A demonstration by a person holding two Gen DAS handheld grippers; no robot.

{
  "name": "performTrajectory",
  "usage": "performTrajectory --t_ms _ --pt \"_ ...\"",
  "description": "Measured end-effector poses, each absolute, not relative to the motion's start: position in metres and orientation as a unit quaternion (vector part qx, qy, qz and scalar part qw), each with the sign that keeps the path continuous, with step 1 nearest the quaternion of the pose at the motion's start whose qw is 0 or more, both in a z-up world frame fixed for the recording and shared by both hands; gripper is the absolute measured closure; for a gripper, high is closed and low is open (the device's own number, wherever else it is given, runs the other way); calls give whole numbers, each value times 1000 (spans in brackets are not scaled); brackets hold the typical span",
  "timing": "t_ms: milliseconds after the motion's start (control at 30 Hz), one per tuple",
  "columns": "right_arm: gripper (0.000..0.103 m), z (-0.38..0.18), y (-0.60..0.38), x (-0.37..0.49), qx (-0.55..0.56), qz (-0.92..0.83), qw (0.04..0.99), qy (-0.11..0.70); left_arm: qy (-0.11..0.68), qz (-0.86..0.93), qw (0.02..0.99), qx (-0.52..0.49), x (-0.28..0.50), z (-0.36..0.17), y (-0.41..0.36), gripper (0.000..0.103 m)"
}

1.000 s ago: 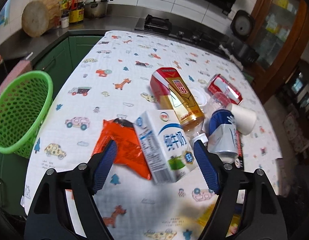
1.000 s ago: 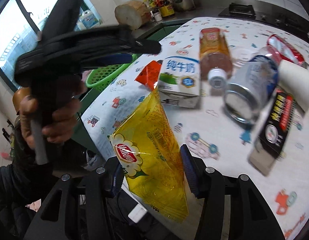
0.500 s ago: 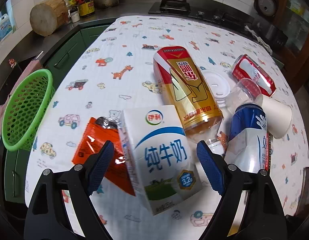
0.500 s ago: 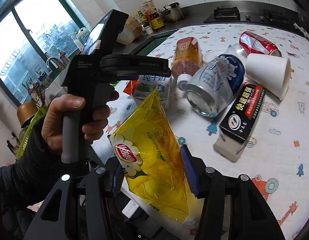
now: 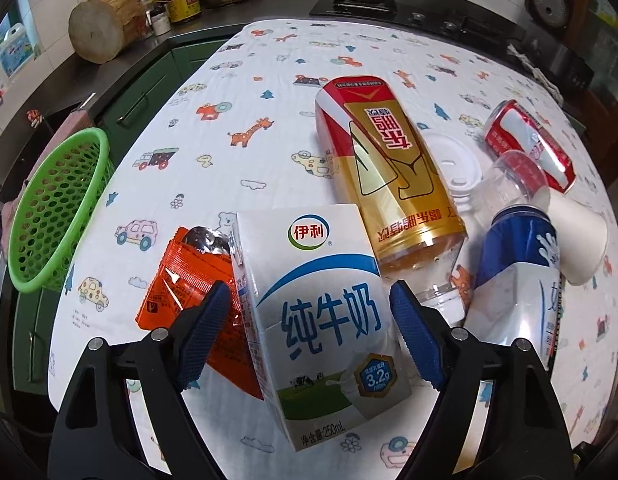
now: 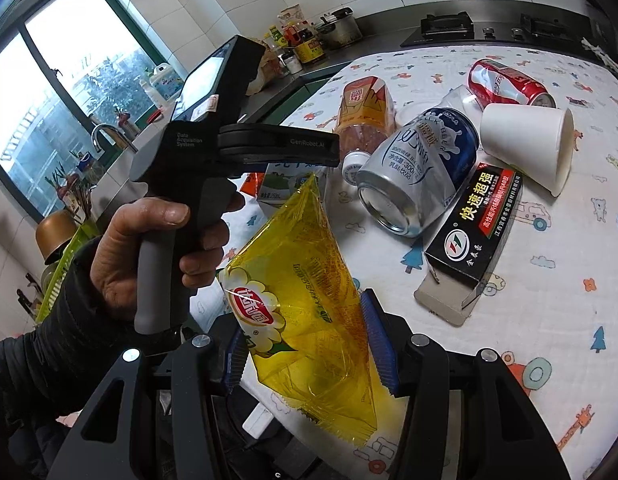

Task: Collect trash
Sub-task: 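Grasp the white milk carton with the left tool while the right tool grasps the yellow bag, then carry the milk carton and yellow bag into the green basket and release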

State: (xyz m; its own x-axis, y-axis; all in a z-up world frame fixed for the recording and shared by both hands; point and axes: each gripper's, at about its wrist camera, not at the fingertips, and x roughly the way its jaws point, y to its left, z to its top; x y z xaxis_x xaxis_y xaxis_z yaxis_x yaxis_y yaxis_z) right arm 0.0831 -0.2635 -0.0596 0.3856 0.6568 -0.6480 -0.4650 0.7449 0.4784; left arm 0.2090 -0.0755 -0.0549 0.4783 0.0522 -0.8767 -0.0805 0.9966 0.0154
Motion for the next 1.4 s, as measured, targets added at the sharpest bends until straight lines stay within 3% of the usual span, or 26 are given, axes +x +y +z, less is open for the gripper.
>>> performTrajectory --t_ms 600,1033,1400 --pt "52 -41 -236 95 96 347 826 434 449 -13 891 -63 173 -4 -31 34" --pt "52 -15 -160 137 71 380 813 434 399 37 909 -113 154 34 95 34" --pt "52 -2 -73 173 43 399 803 440 384 123 902 -152 170 24 219 34"
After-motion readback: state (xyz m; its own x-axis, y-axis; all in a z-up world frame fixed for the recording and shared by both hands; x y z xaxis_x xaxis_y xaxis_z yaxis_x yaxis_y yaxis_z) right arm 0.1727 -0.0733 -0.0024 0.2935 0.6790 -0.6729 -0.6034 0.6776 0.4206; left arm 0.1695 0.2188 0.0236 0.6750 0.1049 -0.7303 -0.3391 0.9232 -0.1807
